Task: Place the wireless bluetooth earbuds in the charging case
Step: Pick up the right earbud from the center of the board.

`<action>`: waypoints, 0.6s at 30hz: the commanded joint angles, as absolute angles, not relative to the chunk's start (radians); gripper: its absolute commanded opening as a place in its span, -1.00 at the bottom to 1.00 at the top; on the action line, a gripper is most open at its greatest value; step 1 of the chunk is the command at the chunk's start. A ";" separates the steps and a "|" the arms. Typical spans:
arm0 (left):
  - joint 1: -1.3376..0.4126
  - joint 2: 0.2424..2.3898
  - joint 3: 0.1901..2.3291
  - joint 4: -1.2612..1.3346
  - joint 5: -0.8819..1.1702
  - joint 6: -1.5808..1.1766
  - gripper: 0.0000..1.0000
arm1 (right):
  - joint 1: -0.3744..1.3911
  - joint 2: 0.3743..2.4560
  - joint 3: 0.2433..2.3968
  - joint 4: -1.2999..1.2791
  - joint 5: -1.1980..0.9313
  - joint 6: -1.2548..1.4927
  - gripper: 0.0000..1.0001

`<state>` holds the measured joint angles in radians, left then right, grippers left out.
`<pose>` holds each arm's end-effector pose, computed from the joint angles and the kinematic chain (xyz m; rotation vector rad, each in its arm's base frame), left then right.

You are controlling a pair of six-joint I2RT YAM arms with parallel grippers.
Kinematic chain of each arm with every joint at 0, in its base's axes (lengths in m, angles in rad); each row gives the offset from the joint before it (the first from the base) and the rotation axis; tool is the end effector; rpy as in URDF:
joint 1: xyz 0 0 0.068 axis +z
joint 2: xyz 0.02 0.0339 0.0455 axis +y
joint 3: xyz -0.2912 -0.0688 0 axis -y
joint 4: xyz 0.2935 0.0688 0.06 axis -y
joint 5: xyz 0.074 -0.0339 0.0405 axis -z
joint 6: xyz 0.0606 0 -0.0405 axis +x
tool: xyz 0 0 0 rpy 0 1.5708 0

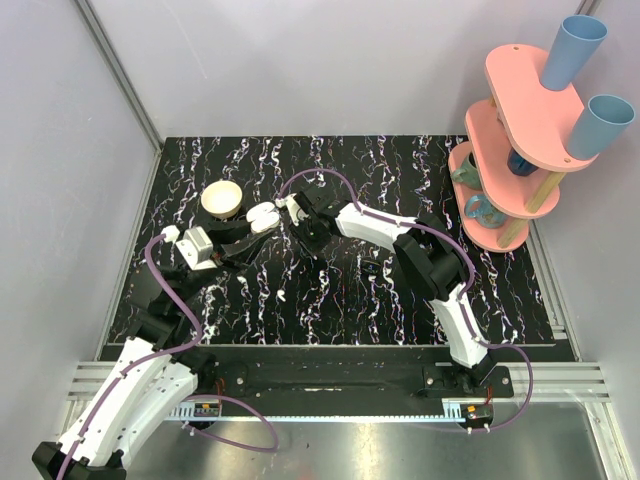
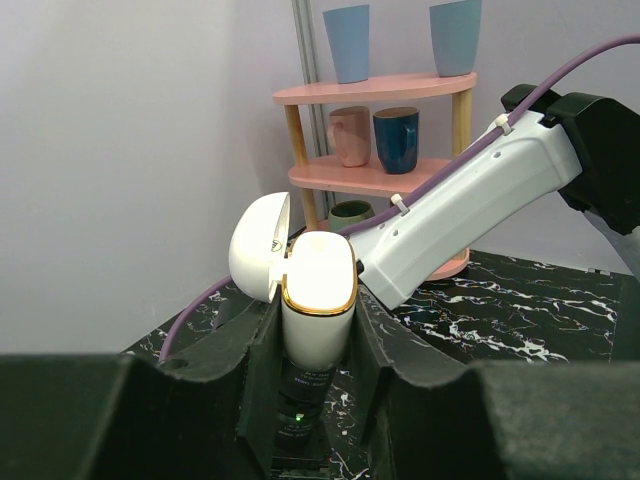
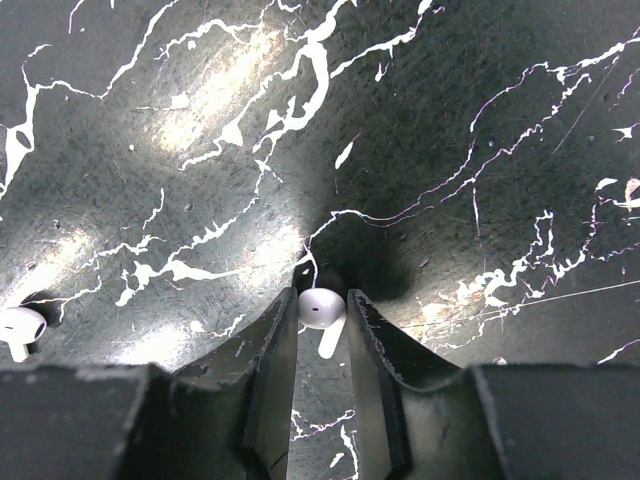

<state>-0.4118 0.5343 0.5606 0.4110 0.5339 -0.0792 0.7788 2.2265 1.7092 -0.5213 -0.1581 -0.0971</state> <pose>0.1485 -0.0985 0.3829 0.6657 1.0337 -0.7311 0.3849 0.3933 0.1360 -1.1791 2.3826 0.4406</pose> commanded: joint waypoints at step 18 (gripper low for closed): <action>-0.407 0.523 0.571 0.462 0.483 -0.103 -1.00 | 0.792 1.999 1.683 -0.396 -0.035 0.069 -0.49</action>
